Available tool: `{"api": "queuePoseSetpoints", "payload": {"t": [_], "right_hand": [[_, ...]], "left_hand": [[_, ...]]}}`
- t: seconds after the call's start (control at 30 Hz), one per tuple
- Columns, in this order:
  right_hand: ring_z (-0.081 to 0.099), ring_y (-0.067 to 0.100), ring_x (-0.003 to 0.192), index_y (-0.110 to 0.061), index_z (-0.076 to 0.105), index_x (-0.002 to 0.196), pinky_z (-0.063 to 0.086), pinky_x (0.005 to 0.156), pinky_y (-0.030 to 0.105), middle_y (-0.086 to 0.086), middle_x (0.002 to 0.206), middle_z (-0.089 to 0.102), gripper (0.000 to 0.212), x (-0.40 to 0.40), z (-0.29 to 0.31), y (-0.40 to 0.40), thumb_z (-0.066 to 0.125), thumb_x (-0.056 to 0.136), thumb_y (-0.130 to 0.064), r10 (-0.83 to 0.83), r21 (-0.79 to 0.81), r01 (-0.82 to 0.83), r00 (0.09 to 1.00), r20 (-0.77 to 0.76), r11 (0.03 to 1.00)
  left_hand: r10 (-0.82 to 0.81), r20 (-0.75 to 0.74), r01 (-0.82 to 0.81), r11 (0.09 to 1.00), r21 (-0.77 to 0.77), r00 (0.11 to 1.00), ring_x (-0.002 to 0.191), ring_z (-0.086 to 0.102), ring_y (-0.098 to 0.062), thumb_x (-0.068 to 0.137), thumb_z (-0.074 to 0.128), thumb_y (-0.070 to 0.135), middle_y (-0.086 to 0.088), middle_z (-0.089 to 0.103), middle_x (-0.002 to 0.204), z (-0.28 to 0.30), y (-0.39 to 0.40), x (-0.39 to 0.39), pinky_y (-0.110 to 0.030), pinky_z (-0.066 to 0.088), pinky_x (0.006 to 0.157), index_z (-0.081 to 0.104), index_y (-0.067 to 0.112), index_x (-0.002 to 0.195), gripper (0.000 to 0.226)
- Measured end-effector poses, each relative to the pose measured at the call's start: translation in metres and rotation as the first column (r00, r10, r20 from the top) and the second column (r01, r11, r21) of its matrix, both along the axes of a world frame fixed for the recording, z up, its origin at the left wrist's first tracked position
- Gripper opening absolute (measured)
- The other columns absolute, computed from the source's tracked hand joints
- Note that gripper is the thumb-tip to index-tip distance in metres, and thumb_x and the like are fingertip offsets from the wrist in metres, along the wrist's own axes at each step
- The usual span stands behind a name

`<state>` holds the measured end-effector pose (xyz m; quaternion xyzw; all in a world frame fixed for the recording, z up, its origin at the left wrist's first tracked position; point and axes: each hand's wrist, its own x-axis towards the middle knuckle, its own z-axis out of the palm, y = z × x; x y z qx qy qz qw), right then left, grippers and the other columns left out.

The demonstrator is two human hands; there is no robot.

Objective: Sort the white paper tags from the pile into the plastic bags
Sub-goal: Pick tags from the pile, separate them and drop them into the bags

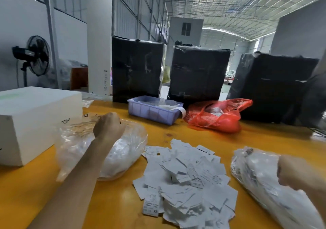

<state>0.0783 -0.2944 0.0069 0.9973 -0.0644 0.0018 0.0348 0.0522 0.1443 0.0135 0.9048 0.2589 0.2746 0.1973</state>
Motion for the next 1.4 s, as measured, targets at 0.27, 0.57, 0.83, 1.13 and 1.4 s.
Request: {"api": "queuePoseSetpoints", "payload": {"t": [0.27, 0.57, 0.83, 1.13, 1.4], "right_hand": [[0.064, 0.015, 0.074, -0.008, 0.069, 0.075, 0.053, 0.066, 0.028, 0.004, 0.08, 0.068, 0.017, 0.003, -0.021, -0.009, 0.08, 0.072, -0.021, -0.079, 0.218, 0.06, 0.994, 0.078, 0.974], [0.057, 0.014, 0.058, -0.007, 0.059, 0.054, 0.052, 0.056, 0.026, 0.009, 0.066, 0.063, 0.028, 0.001, -0.008, -0.024, 0.069, 0.079, -0.001, -0.114, 0.66, 0.031, 0.99, 0.084, 0.75], [0.055, 0.015, 0.059, -0.009, 0.06, 0.06, 0.042, 0.055, 0.026, 0.006, 0.061, 0.061, 0.029, -0.006, 0.002, -0.012, 0.087, 0.063, -0.018, -0.092, 0.697, -0.08, 0.974, 0.205, 0.713], [0.062, 0.013, 0.057, -0.005, 0.065, 0.075, 0.054, 0.058, 0.026, 0.007, 0.065, 0.066, 0.012, -0.003, 0.001, -0.021, 0.072, 0.077, 0.004, -0.102, 0.662, 0.011, 0.99, 0.099, 0.749], [0.056, 0.009, 0.048, -0.008, 0.053, 0.067, 0.041, 0.048, 0.021, 0.003, 0.059, 0.061, 0.03, -0.002, -0.006, -0.012, 0.083, 0.069, -0.012, -0.018, 0.585, -0.045, 0.995, 0.103, 0.81]], "left_hand": [[-0.541, 0.019, 0.541, 0.841, -0.021, 0.841, 0.096, 0.062, -0.019, 0.086, 0.067, 0.027, -0.002, 0.069, 0.109, -0.023, -0.106, 0.007, -0.025, 0.045, 0.079, 0.07, 0.012, 0.106, 0.025], [-0.759, -0.036, 0.756, 0.65, -0.077, 0.65, 0.074, 0.06, 0.0, 0.082, 0.071, 0.023, 0.009, 0.067, 0.087, -0.056, -0.155, 0.0, -0.004, 0.038, 0.064, 0.072, 0.019, 0.096, 0.015], [-0.77, -0.018, 0.766, 0.637, -0.086, 0.638, 0.071, 0.058, 0.006, 0.082, 0.071, 0.021, 0.012, 0.066, 0.082, -0.058, -0.159, -0.003, -0.001, 0.039, 0.06, 0.073, 0.018, 0.094, 0.013], [-0.773, -0.017, 0.768, 0.632, -0.106, 0.634, 0.073, 0.059, 0.005, 0.082, 0.072, 0.021, 0.014, 0.066, 0.084, -0.06, -0.159, -0.003, -0.002, 0.04, 0.06, 0.072, 0.019, 0.095, 0.014], [-0.785, -0.015, 0.78, 0.617, -0.108, 0.619, 0.073, 0.059, 0.005, 0.081, 0.072, 0.018, 0.017, 0.062, 0.082, -0.063, -0.159, -0.003, -0.004, 0.042, 0.06, 0.072, 0.019, 0.096, 0.014]]}}
